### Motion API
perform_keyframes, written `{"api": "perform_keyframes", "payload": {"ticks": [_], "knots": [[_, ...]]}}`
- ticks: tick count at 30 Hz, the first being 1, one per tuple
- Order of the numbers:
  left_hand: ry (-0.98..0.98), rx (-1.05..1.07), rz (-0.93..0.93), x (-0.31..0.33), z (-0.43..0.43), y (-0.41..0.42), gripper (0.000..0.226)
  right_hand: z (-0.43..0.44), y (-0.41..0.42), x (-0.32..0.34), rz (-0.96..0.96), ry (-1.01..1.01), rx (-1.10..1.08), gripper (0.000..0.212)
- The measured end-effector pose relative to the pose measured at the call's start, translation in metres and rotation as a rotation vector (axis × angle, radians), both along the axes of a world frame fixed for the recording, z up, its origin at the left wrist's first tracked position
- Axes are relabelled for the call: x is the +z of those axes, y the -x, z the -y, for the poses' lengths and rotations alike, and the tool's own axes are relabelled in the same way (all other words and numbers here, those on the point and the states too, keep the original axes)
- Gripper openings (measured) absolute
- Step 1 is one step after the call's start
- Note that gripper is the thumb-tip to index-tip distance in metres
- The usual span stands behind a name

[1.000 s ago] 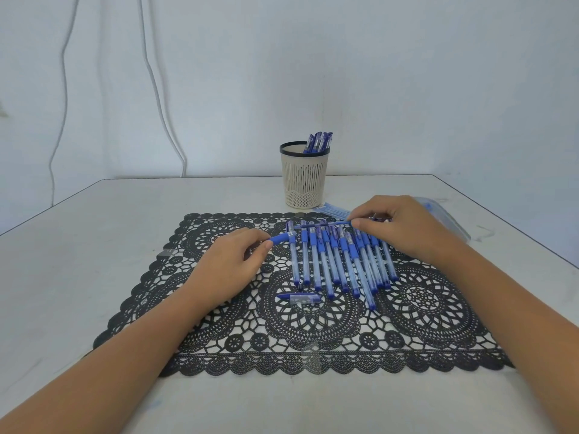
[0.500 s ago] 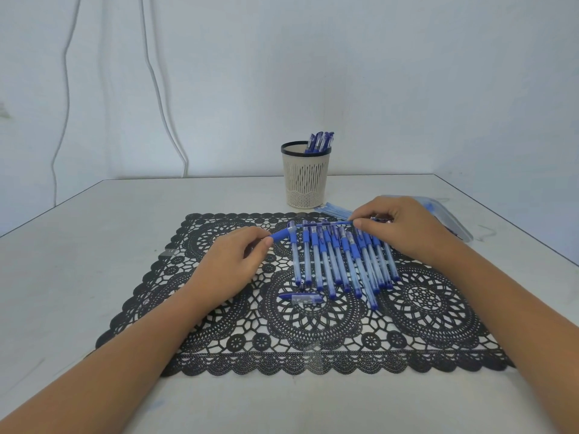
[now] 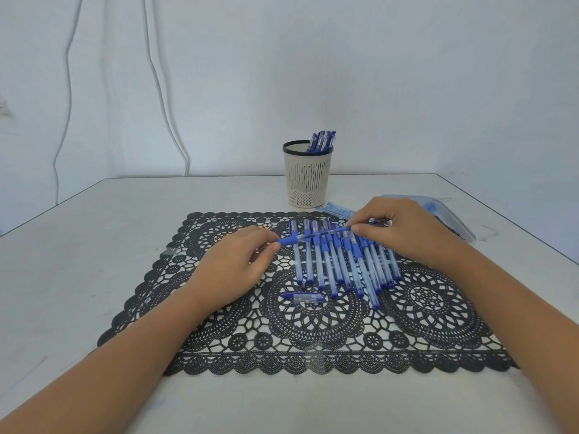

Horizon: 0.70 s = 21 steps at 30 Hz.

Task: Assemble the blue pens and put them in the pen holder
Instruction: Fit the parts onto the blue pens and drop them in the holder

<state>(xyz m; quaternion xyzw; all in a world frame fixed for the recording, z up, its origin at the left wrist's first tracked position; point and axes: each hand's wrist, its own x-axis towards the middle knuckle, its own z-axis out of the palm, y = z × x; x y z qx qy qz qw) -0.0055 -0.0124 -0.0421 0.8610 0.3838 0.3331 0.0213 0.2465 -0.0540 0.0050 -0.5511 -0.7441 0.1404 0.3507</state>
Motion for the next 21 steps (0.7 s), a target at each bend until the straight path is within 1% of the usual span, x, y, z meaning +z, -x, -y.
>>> {"api": "perform_keyframes", "payload": {"ticks": [3, 6, 8, 11, 13, 14, 16, 18, 21], "knots": [[-0.018, -0.05, -0.039, -0.001, 0.005, -0.007, 0.042, 0.004, 0.018, -0.004, 0.045, 0.018, 0.066, 0.011], [-0.02, -0.09, -0.026, -0.001, 0.007, -0.011, 0.046, 0.007, 0.034, -0.011, 0.042, 0.031, 0.116, 0.021], [-0.016, -0.091, -0.003, -0.001, 0.007, -0.01, 0.046, 0.007, 0.037, -0.012, -0.012, 0.081, 0.126, 0.024], [-0.006, -0.09, 0.024, 0.0, 0.006, -0.008, 0.045, 0.007, 0.035, -0.011, -0.154, 0.147, 0.115, 0.016], [-0.002, -0.091, 0.017, -0.001, 0.005, -0.008, 0.045, 0.007, 0.035, -0.01, -0.157, 0.141, 0.102, 0.009], [-0.001, -0.093, 0.014, -0.001, 0.005, -0.009, 0.046, 0.007, 0.036, -0.011, -0.146, 0.125, 0.098, 0.009], [0.0, -0.097, 0.01, -0.002, 0.005, -0.008, 0.046, 0.007, 0.036, -0.011, -0.159, 0.096, 0.094, 0.013], [0.004, -0.098, 0.019, -0.001, 0.005, -0.008, 0.046, 0.007, 0.037, -0.01, -0.212, 0.102, 0.116, 0.017], [0.007, -0.095, 0.04, 0.0, 0.006, -0.009, 0.045, 0.008, 0.037, -0.01, -0.269, 0.125, 0.164, 0.03]]}}
